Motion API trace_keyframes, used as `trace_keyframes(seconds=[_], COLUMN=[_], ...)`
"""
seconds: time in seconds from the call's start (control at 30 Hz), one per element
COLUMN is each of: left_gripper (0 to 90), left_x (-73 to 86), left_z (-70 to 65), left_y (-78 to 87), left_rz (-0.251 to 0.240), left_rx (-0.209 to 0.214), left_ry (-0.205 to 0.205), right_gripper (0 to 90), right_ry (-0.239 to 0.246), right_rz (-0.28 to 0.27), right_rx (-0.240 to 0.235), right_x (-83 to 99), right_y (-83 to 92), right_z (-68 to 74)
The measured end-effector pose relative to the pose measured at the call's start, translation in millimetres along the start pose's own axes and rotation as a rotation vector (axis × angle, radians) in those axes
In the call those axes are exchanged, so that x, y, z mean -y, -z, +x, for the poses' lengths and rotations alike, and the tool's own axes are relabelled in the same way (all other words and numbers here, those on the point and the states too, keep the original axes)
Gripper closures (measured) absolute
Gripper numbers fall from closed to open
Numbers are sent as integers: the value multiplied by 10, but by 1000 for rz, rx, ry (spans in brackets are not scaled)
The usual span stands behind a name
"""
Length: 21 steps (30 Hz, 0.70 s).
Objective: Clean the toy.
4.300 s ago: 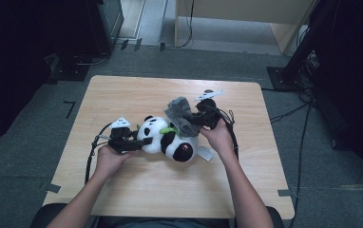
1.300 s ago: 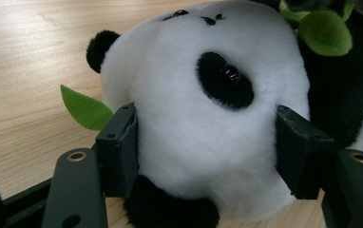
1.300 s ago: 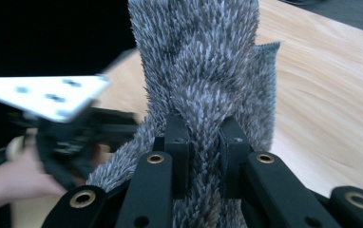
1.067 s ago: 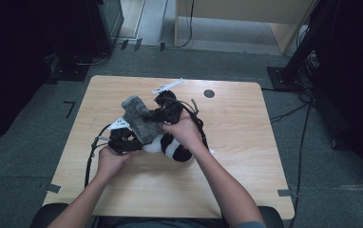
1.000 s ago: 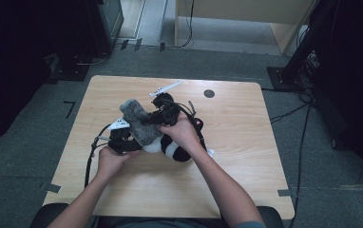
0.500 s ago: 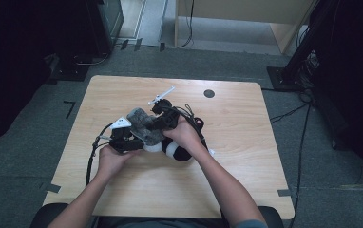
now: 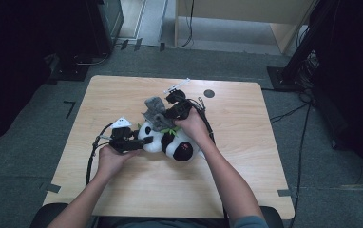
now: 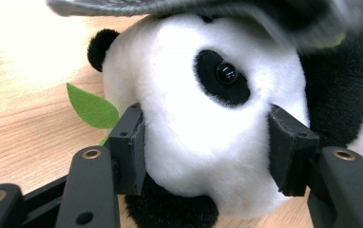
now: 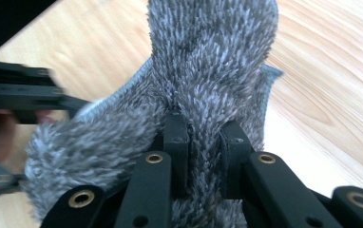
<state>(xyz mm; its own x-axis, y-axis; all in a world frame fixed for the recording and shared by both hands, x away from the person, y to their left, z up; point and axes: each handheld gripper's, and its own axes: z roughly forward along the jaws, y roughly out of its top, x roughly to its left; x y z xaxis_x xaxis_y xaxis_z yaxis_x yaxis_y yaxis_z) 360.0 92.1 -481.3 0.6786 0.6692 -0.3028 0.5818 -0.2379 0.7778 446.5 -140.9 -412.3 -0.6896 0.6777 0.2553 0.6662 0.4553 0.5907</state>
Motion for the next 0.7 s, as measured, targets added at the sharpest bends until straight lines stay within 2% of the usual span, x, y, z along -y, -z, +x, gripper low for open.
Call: trace_keyframes(seconds=[0.1,0.23,0.3,0.4,0.53,0.63,0.7], left_gripper=[411,412,412,412,412,412,412], left_x=[0,-3,-4,-3,-2,0,0], left_z=[-1,0,-1,-2,-6,-6,-5], left_y=[-2,-2,0,2,4,6,8], left_rz=[-3,-4,-3,-3,-2,-1,2], left_rx=[0,3,3,3,4,5,4], left_ry=[1,6,7,6,4,2,-2], right_gripper=[780,776,775,775,777,781,782], right_ry=[-68,-98,-95,-76,-73,-103,-111], right_rz=[22,36,53,80,100,99,100], right_rx=[-21,-6,11,64,123,164,173], right_x=[22,34,18,-16,-22,16,30], right_y=[-18,-41,-53,-66,-58,-8,5], right_z=[-172,-284,-299,-308,-369,-484,-517])
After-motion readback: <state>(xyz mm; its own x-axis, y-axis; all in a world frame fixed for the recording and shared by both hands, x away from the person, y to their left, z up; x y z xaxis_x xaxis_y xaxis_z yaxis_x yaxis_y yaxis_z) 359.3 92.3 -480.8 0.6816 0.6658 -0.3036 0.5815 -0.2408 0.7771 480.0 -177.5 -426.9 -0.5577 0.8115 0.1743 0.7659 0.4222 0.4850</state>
